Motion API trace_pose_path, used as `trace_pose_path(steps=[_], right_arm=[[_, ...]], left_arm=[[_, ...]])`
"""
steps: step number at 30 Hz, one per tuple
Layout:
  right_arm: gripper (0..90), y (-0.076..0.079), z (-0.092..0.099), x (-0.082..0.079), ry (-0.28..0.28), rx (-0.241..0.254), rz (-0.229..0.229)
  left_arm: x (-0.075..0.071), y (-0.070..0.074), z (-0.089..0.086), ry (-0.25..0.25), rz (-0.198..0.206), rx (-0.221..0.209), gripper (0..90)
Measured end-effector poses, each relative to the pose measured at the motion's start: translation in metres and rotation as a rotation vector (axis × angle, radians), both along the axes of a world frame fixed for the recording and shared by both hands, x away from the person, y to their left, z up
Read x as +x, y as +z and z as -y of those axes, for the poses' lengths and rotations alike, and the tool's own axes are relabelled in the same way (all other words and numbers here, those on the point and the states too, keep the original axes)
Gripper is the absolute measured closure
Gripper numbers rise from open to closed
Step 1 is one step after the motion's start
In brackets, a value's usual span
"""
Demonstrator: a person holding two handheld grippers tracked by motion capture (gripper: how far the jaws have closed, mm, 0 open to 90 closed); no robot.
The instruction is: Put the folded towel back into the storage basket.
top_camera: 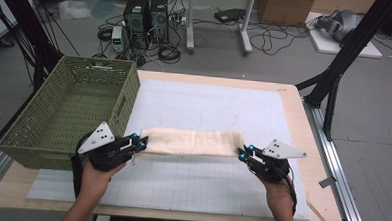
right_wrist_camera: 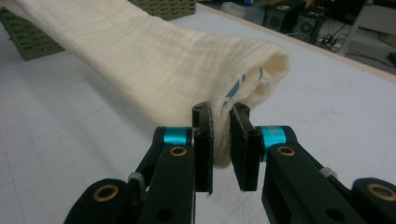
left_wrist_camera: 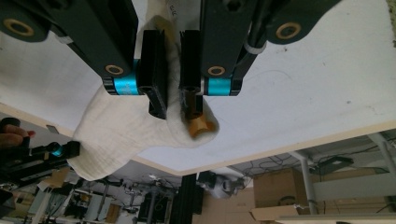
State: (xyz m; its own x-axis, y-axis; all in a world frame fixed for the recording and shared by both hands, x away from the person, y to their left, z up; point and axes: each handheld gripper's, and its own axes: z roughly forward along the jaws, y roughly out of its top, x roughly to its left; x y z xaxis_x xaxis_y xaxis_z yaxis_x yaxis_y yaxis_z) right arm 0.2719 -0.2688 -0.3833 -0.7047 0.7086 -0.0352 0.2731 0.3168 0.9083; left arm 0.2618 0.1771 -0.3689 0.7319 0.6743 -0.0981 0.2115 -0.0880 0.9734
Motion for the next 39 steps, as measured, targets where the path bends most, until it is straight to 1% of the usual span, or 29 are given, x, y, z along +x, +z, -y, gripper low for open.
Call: trace_pose_path(steps=[2,3,4,5,8,10,12,19,20,21,24,26,29,33,35,37,39], right_arm=[[80.3,0.006,-0.003,0.006,0.004,-0.010,0.016],[80.3,0.013,-0.006,0.011,0.009,-0.021,0.028],[80.3,0.013,-0.006,0.011,0.009,-0.021,0.028],[80.3,0.016,-0.008,0.013,0.012,-0.025,0.030],[80.4,0.027,-0.012,0.021,0.019,-0.039,0.056],[80.4,0.034,-0.015,0.027,0.023,-0.040,0.065],[80.4,0.040,-0.018,0.032,0.028,-0.031,0.072],[80.6,0.061,-0.036,0.053,0.036,-0.039,0.103],[80.6,0.063,-0.039,0.057,0.040,-0.044,0.119],[80.6,0.066,-0.042,0.059,0.039,-0.040,0.108],[80.6,0.071,-0.050,0.068,0.043,-0.035,0.120],[80.6,0.075,-0.056,0.073,0.049,-0.032,0.117],[80.7,0.079,-0.065,0.081,0.058,-0.026,0.127],[80.7,0.086,-0.079,0.092,0.067,-0.032,0.136],[80.7,0.091,-0.088,0.099,0.074,-0.040,0.140],[80.7,0.096,-0.096,0.105,0.075,-0.041,0.147],[80.7,0.099,-0.104,0.111,0.076,-0.037,0.156]], left_arm=[[-0.001,0.003,-0.003,0.004,0.007,-0.004,82.4],[-0.001,0.004,-0.004,0.009,0.011,-0.010,82.4],[-0.001,0.006,-0.005,0.012,0.015,-0.011,82.4],[-0.002,0.007,-0.007,0.015,0.022,-0.012,82.3],[-0.003,0.012,-0.010,0.027,0.038,-0.016,82.3],[-0.004,0.015,-0.012,0.036,0.049,-0.014,82.3],[-0.005,0.017,-0.015,0.047,0.060,-0.014,82.3],[-0.008,0.024,-0.026,0.084,0.086,-0.021,82.3],[-0.008,0.025,-0.027,0.087,0.087,-0.022,82.3],[-0.009,0.026,-0.029,0.093,0.090,-0.024,82.3],[-0.011,0.029,-0.035,0.113,0.096,-0.027,82.3],[-0.012,0.031,-0.038,0.124,0.101,-0.028,82.3],[-0.014,0.034,-0.045,0.141,0.109,-0.029,82.3],[-0.017,0.038,-0.052,0.167,0.124,-0.019,82.3],[-0.019,0.039,-0.055,0.179,0.132,-0.021,82.3],[-0.020,0.040,-0.059,0.196,0.136,-0.015,82.2],[-0.020,0.040,-0.062,0.209,0.125,-0.019,82.2]])
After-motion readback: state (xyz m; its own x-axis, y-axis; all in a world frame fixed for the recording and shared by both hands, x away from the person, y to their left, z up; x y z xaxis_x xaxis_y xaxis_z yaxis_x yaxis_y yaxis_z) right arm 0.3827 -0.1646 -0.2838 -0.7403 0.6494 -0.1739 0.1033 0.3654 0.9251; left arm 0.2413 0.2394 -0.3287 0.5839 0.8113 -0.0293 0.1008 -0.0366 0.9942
